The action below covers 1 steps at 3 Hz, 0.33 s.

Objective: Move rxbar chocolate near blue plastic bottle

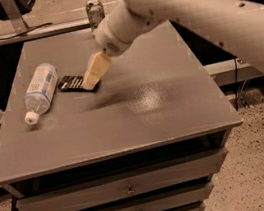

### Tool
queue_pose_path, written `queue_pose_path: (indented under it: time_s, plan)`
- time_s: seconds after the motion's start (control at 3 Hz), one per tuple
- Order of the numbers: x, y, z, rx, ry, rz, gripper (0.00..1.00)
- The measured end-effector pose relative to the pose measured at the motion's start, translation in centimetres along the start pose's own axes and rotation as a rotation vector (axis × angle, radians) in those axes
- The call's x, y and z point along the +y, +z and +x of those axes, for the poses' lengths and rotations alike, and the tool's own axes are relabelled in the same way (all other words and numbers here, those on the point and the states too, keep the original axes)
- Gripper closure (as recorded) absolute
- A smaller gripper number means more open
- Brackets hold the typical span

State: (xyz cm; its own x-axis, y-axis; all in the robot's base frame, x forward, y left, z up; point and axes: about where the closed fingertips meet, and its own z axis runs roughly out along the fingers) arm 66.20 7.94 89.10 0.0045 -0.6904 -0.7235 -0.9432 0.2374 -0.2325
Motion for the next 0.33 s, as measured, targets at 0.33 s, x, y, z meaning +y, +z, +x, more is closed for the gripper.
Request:
queue_pose_path:
  time_s: [0.33]
  plan:
    - [-4.13,-10.99,1.30,0.009,-0.052,0.072,0.00]
